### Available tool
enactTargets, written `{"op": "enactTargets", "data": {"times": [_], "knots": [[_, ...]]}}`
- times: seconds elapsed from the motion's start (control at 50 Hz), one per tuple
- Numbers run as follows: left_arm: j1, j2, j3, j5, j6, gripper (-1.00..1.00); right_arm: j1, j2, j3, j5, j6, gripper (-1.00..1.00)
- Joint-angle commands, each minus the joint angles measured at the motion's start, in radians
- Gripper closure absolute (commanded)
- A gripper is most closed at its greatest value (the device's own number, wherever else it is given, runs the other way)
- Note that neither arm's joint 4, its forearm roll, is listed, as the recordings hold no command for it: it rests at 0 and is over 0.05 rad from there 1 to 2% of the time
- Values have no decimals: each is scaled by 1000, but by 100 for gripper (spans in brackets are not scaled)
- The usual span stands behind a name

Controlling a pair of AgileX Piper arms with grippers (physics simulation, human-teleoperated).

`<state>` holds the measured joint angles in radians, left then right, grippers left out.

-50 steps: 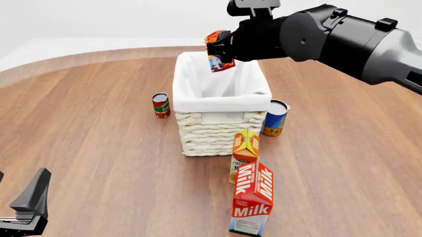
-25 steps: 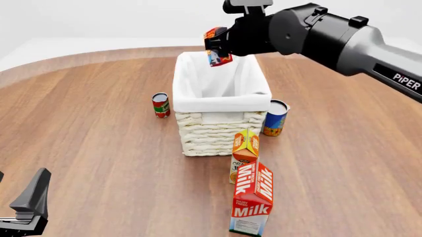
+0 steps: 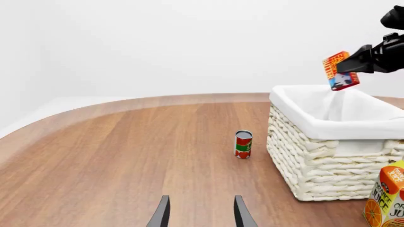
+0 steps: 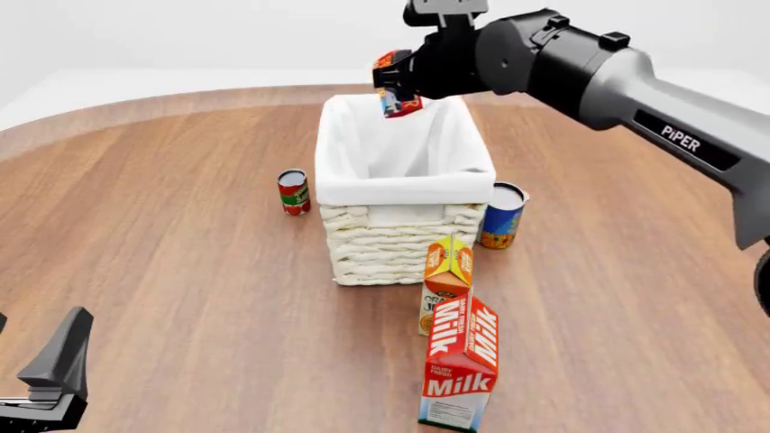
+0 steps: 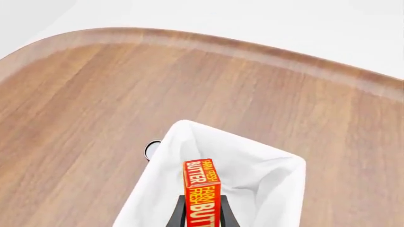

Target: Pick up the butter and put it in the basket.

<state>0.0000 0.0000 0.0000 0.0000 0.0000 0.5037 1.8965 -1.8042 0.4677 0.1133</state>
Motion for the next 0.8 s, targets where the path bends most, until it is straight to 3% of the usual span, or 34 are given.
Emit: {"op": "enactTargets", "data": {"times": [0.02,0.06,0.66,0.8], "knots": [[0,0,0,0,0,-100,-10,30,-58,1,16,100],[0,0,0,0,0,-100,-10,27,-57,-8,35,100],[0,0,0,0,0,-100,-61,121,-78,-39,51,100],[0,0,0,0,0,-100,-56,125,-34,-72,61,100]]}}
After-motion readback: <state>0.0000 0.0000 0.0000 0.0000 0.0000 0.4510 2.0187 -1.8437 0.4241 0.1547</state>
